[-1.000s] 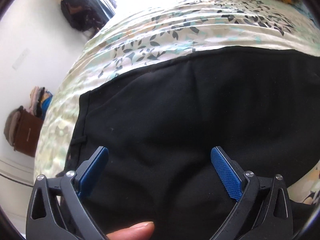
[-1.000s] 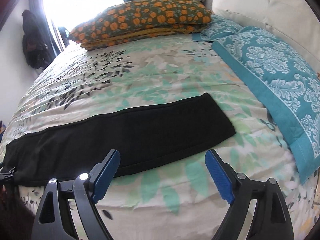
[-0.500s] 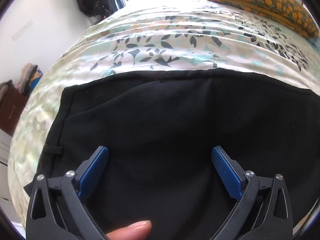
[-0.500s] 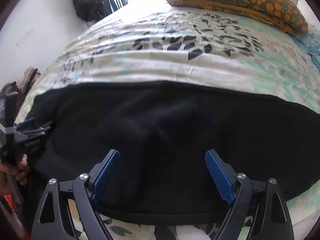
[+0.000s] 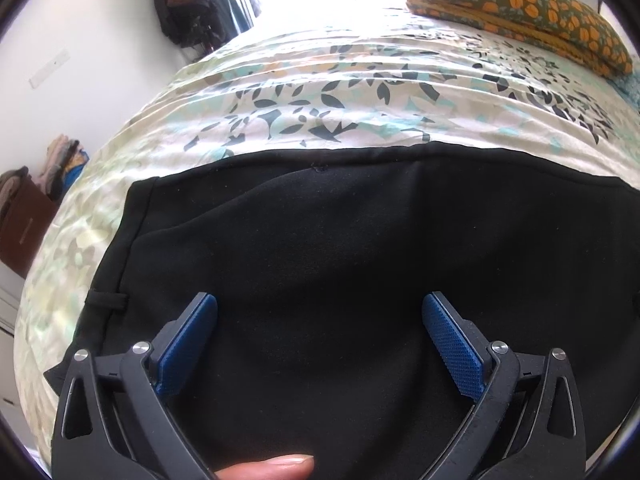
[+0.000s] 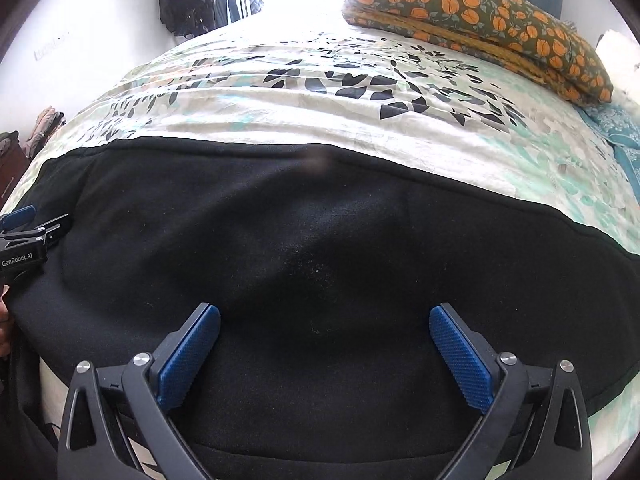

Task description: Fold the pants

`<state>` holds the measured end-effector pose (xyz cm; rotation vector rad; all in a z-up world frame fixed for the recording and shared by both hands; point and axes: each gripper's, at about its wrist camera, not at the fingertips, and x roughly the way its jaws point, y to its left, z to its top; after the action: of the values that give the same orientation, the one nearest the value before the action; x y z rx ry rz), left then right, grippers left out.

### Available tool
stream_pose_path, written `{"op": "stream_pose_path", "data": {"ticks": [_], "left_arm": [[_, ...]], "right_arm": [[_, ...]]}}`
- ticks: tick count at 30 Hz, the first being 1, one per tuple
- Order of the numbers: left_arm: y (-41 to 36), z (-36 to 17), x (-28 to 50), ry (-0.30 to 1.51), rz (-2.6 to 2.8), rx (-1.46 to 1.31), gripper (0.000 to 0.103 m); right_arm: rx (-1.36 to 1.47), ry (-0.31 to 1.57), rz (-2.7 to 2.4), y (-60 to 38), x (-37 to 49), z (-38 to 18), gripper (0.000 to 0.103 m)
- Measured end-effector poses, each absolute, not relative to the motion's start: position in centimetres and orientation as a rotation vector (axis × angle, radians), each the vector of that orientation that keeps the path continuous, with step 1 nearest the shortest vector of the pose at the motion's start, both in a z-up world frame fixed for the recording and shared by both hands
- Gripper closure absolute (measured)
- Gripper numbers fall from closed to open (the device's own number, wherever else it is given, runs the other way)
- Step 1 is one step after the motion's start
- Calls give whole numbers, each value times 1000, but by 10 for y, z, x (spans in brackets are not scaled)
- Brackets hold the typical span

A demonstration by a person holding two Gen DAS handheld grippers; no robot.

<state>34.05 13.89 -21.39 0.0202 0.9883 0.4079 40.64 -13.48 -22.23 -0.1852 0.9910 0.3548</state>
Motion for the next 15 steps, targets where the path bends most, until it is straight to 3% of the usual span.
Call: {"op": "stream_pose_path", "data": {"ticks": [6, 10, 15], "left_arm": [[140, -211, 340, 997, 409, -1, 0], [152, -202, 348, 1128, 338, -34, 0], [183, -196, 361, 1143, 381, 17, 0]], "right_arm": [[-178, 989, 357, -136, 407, -222, 0], [-239, 1097, 410, -137, 417, -217, 0], [-317, 1148, 359, -205, 433, -215, 0]]}}
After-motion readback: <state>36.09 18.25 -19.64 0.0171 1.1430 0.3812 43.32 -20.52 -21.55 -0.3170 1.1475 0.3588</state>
